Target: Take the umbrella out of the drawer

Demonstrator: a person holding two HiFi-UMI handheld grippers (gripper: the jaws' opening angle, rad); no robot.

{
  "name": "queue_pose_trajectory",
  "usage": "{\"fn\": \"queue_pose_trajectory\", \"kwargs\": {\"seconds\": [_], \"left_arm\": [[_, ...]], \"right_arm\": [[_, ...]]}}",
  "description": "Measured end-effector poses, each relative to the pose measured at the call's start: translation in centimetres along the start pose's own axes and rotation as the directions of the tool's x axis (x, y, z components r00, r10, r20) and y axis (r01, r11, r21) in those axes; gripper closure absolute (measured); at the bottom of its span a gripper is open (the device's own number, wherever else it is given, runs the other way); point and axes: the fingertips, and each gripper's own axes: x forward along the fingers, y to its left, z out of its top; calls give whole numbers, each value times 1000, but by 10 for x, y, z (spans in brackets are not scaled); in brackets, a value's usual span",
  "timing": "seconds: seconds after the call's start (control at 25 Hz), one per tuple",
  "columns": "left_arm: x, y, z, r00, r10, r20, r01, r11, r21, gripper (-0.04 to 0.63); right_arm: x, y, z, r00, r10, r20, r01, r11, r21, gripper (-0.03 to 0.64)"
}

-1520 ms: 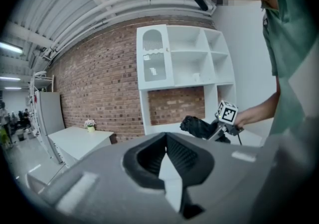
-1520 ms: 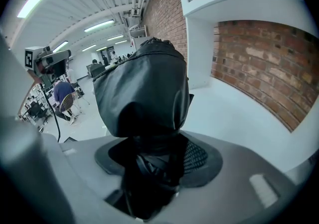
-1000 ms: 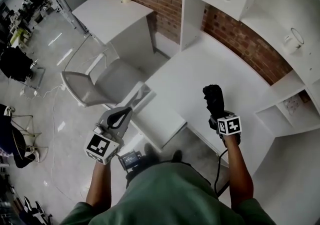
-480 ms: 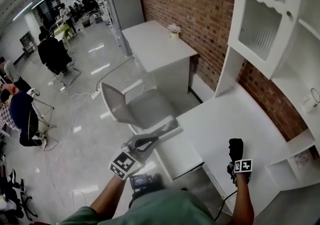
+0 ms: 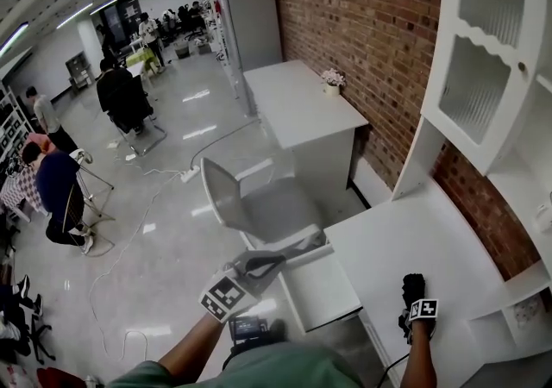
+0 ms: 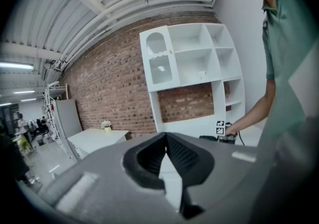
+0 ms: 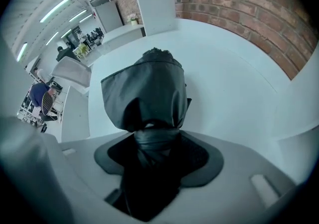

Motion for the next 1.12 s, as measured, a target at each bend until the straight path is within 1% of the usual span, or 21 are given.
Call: {"fn": "queue_pose_trajectory", "kwargs": {"seconds": [0.16,0.28,0.44,0.52,0.56,0.72,0.8,0.84,0.92,1.0,1.04,1.08,1.12], "left_arm": [[-2,3,1,1000,6,-3,-6,1000,2,592],[-3,4,3,1000,-1,1,1,1000,5,592],[1,1,5,1000,-22,16,21,1000,10,592],[4,-2,7,999,-34,26,33,999,13,592],[6,-4,8,999,-41,31,41,999,15,592],[13,-11,12,996,-74,50,74,997,15,592],[17,-15,15,994,-90,61,89,996,14,592],[19,-18,16,993,-99,67,99,995,15,592],[26,-24,20,990,-118,80,117,993,19,592],[32,-29,25,986,-137,97,136,991,17,592],[34,-32,28,983,-147,107,146,989,12,592],[36,-35,30,980,-157,119,157,988,7,592],[37,-38,33,977,-167,131,168,986,3,592]], "right_arm": [[11,-6,-4,999,-36,-8,36,999,-32,350],[5,-4,-1,999,-53,10,54,997,-53,335],[-20,6,10,998,-33,57,36,997,-66,313],[-39,12,15,996,-29,89,35,997,-68,319],[-49,13,18,993,-27,116,34,998,-60,312],[-79,8,28,979,-36,202,38,999,-5,302],[-99,9,39,966,-41,257,39,999,11,302],[-113,10,47,954,-43,296,39,999,17,308],[-147,17,63,922,-33,387,29,999,17,318],[-186,32,80,874,15,487,-16,1000,-3,342],[-206,43,87,841,55,537,-52,998,-22,381],[-228,55,93,801,101,590,-91,995,-48,432],[-252,69,100,752,150,642,-125,989,-83,482]]}}
